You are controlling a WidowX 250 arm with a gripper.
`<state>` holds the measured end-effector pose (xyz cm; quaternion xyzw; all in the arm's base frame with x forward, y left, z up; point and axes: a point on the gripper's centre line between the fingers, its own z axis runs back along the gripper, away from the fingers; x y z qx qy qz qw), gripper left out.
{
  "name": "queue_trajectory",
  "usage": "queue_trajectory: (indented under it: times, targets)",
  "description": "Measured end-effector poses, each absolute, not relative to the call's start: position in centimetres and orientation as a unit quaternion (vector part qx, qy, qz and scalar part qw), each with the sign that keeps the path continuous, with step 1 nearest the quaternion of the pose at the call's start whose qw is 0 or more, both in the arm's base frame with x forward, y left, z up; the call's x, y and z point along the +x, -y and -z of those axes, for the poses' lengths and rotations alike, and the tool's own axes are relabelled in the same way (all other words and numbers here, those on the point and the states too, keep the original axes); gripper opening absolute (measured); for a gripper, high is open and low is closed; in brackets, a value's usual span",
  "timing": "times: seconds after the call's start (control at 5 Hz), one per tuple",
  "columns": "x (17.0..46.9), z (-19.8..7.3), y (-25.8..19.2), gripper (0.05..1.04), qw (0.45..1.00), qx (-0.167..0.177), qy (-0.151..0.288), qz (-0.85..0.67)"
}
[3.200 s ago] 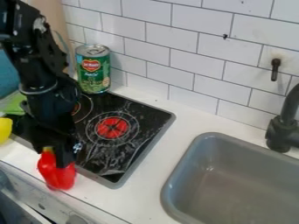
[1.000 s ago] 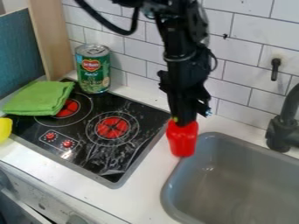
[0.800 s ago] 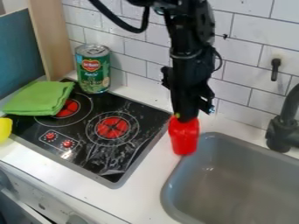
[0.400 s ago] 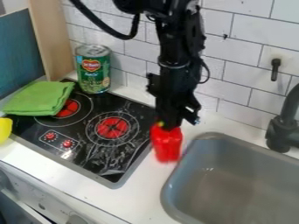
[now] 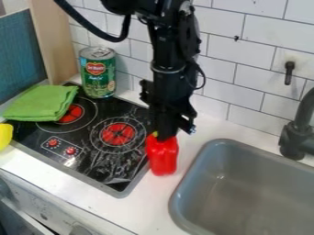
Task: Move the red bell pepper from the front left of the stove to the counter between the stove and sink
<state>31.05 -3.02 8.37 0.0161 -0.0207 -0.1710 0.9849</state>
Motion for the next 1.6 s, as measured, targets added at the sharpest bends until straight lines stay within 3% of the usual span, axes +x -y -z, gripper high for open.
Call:
queue_trajectory:
  times: [0.2,0.4,0.8,1.0,1.2,1.4,1.6]
  targets:
    - [31.5,-8.2,3.1,0.138,0.985,0.01,0.015,0.173]
    - [31.2,-8.3,2.9,0.316,0.987,0.002,0.014,0.16]
    - [30.2,-11.2,1.3,0.918,0.991,-0.007,0.032,0.13]
    - [29.4,-12.9,-0.7,1.006,0.994,-0.01,0.04,0.101]
    - [28.1,-13.6,-4.5,1.002,0.998,0.017,0.02,0.058]
    - [27.4,-13.0,-8.6,1.001,0.999,0.046,0.004,0.023]
    - [26.9,-11.4,-12.0,1.001,0.999,0.053,-0.01,-0.001]
